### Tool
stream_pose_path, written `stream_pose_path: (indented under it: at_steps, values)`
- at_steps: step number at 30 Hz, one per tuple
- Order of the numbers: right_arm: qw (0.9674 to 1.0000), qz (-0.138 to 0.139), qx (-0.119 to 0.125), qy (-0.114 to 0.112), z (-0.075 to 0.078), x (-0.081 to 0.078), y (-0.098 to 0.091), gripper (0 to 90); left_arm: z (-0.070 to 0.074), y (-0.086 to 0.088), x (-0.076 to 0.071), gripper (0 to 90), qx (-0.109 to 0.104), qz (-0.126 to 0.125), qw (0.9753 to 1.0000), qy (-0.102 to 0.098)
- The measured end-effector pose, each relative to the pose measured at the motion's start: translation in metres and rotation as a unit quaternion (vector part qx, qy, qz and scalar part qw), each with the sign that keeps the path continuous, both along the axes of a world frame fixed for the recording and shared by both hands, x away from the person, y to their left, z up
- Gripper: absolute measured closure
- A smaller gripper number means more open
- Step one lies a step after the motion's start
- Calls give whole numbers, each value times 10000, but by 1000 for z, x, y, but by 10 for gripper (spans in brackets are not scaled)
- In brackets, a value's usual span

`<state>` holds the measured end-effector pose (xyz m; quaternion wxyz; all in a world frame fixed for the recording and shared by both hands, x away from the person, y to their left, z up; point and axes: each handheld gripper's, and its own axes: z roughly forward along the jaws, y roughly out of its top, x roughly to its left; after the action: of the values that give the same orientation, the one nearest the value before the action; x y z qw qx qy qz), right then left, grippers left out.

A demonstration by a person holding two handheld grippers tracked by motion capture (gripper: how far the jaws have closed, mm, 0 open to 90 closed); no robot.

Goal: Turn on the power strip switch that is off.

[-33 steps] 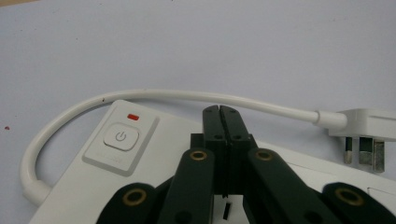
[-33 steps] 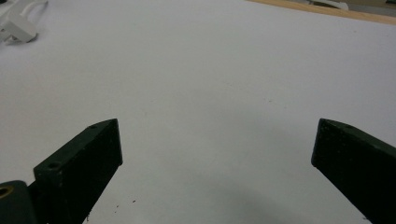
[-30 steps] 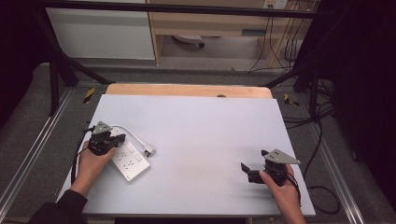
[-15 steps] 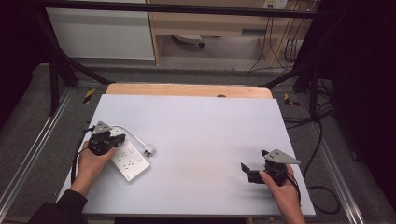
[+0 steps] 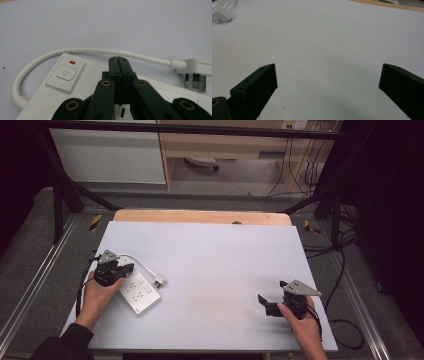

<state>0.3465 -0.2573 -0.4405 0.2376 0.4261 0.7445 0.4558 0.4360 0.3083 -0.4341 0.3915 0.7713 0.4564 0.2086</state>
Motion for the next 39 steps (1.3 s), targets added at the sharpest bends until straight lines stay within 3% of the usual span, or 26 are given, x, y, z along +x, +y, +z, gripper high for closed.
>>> stream_pose_path:
  at_steps: [10,13,17,22,39]
  values:
    - [10000,-4,0,5,0,0,0,23,-1,0,0,900,6,18,10000,-16]
    - [10000,2,13,7,0,0,1,23,-2,1,0,900,175,56,9998,-60]
    - [10000,-4,7,5,0,-1,0,24,-4,7,0,900,-127,123,9998,-3]
    - [10000,-14,13,3,1,0,0,23,-4,6,0,900,-23,57,9999,-87]
    - [10000,0,19,3,0,0,0,23,-4,4,0,900,22,82,9999,-125]
